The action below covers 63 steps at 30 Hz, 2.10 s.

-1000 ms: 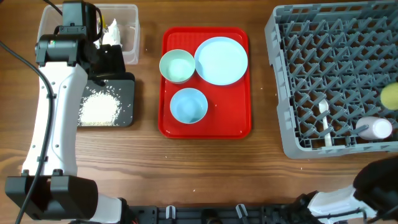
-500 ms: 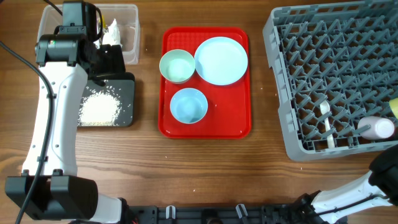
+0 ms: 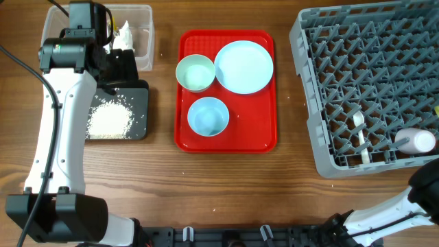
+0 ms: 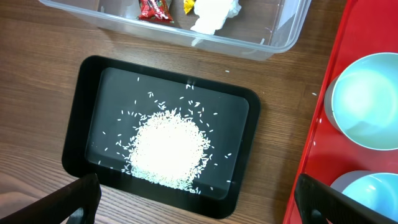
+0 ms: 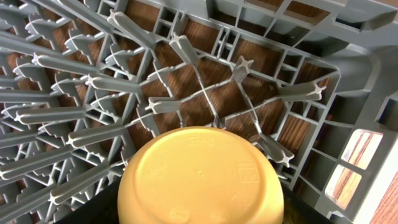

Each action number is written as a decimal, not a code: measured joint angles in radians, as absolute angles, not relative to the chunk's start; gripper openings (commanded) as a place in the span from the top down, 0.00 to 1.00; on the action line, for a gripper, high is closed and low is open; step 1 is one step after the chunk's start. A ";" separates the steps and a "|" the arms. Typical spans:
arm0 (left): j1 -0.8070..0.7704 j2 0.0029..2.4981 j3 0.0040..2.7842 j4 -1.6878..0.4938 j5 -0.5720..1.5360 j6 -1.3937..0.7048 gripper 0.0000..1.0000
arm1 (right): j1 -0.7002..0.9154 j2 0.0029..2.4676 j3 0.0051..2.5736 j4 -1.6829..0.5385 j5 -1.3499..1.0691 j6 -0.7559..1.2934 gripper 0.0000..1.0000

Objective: Sort waste into correct bins and load items into the dishwasher rack
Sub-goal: 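Place the yellow cup upside down in the rack's right side, then move the right gripper back to the light blue bowl on the red tray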

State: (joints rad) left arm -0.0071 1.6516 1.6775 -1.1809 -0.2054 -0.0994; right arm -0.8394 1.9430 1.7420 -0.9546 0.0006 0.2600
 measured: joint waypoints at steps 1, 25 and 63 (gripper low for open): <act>-0.007 1.652 1.678 -1.181 -0.205 -0.099 0.00 | -0.839 1.943 1.743 -0.958 0.001 0.260 0.82; -0.007 1.652 1.678 -1.181 -0.205 -0.099 0.00 | -0.809 1.952 1.686 -0.838 0.062 0.221 0.82; -0.007 1.652 1.678 -1.181 -0.205 -0.099 0.00 | -0.650 1.710 1.650 -1.008 -0.081 0.192 0.82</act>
